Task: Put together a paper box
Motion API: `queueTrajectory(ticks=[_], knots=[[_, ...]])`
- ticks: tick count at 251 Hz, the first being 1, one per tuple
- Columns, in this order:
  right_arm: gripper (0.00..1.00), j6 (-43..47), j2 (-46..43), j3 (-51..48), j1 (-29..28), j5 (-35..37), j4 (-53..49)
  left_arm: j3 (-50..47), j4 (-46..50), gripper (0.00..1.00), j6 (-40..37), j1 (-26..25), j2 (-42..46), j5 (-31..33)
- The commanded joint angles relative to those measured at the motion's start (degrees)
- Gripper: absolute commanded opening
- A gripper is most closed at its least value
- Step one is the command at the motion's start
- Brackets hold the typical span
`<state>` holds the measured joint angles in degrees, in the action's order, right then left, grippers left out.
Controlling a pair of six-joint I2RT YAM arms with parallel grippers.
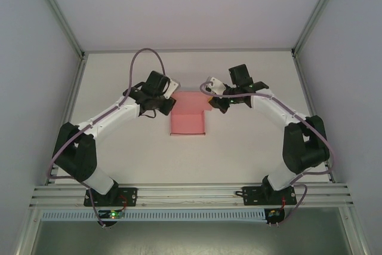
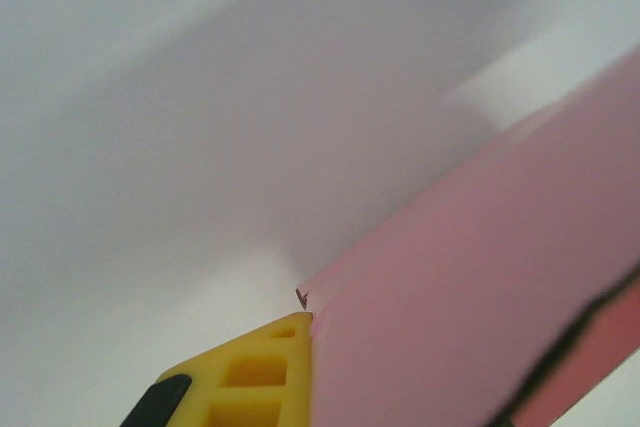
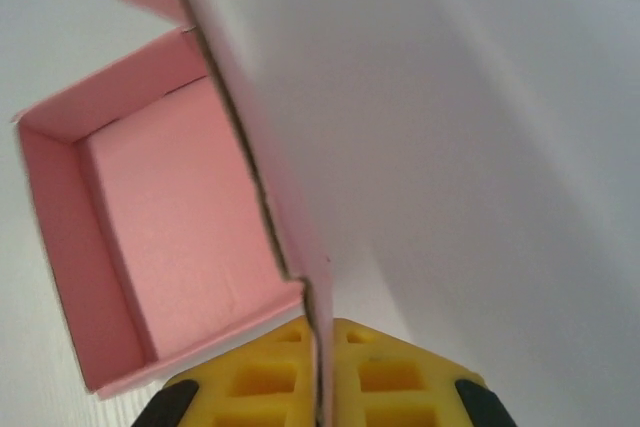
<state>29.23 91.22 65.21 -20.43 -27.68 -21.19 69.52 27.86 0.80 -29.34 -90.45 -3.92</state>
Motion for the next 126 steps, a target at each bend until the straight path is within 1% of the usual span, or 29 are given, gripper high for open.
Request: queueTrajectory(ticks=[1, 9, 18, 45, 52, 68, 87, 109, 126], knots=[[0.0, -28.2, -2.4, -3.8, -3.6, 16.7, 13.9, 1.9, -1.8, 0.0, 15.1, -1.5, -2.1, 8.5], [0.0, -32.9, -2.6, -4.9, -5.1, 19.7, 16.4, 2.0, -2.7, 0.0, 16.7, -2.0, -2.8, 8.5], [0.0, -38.5, -2.8, -6.0, -7.0, 23.2, 19.2, 2.0, -3.6, 0.0, 19.0, -2.8, -3.3, 10.0], [0.0, -50.9, -2.3, -7.6, -11.4, 26.4, 26.5, 2.1, -6.7, 0.0, 24.8, -5.2, -4.5, 13.5], [0.0, -52.9, -2.2, -8.1, -12.7, 27.4, 28.8, 2.2, -7.5, 0.0, 26.3, -5.5, -4.8, 14.5], [0.0, -56.5, -2.4, -9.8, -15.4, 31.0, 33.6, 2.6, -8.3, 0.0, 32.4, -5.5, -5.3, 17.8], [0.0, -59.4, -2.9, -10.7, -17.4, 33.9, 35.6, 1.5, -10.9, 0.0, 37.9, -5.6, -5.4, 19.9], [0.0, -62.5, -3.3, -12.5, -18.3, 38.3, 37.4, -0.5, -15.2, 0.0, 41.9, -5.8, -6.0, 19.1], [0.0, -66.0, -2.8, -13.4, -18.5, 38.7, 38.6, -2.3, -19.4, 0.0, 44.1, -5.9, -6.7, 17.1]])
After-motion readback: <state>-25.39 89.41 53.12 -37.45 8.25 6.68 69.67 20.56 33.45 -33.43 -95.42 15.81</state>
